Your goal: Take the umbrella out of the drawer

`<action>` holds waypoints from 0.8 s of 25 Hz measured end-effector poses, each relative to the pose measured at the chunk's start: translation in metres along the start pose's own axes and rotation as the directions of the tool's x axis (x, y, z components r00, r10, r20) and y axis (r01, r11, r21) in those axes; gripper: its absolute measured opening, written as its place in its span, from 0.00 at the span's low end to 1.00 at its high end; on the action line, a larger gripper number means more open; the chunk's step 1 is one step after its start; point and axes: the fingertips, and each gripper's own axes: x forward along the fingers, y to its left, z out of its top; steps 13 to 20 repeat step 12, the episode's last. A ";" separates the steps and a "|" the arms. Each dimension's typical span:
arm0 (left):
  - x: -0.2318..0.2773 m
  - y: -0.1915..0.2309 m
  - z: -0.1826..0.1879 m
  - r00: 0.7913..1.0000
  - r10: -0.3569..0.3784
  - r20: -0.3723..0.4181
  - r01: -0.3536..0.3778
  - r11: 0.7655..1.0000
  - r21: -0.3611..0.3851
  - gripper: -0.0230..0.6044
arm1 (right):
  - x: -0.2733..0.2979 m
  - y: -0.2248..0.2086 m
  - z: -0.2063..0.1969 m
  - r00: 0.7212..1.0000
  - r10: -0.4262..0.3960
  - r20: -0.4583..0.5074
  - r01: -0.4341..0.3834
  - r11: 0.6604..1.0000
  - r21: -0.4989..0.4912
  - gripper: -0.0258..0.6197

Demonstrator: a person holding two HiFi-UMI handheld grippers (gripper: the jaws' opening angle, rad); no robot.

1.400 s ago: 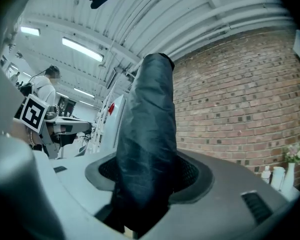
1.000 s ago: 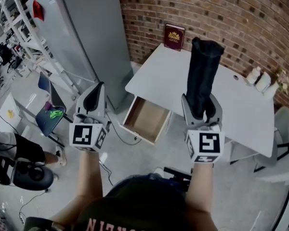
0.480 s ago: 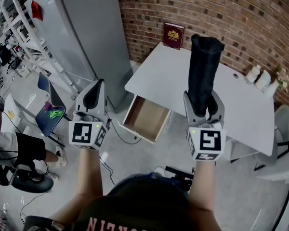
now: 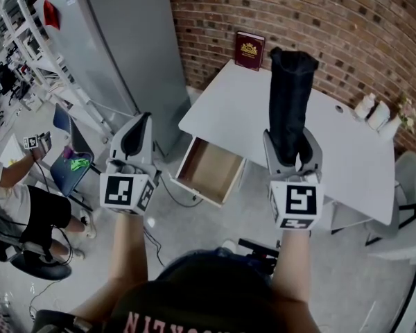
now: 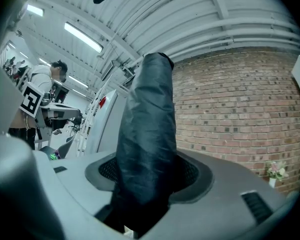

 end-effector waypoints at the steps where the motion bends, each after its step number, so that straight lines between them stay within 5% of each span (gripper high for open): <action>1: 0.001 -0.001 -0.001 1.000 -0.002 -0.001 0.002 1.000 0.000 0.03 | 0.000 0.000 -0.001 1.000 -0.001 0.000 0.001 1.000 0.004 0.42; 20: 0.009 -0.008 -0.007 1.000 -0.016 -0.006 0.016 1.000 -0.006 0.03 | 0.005 -0.005 -0.008 1.000 0.000 -0.007 0.000 1.000 0.013 0.42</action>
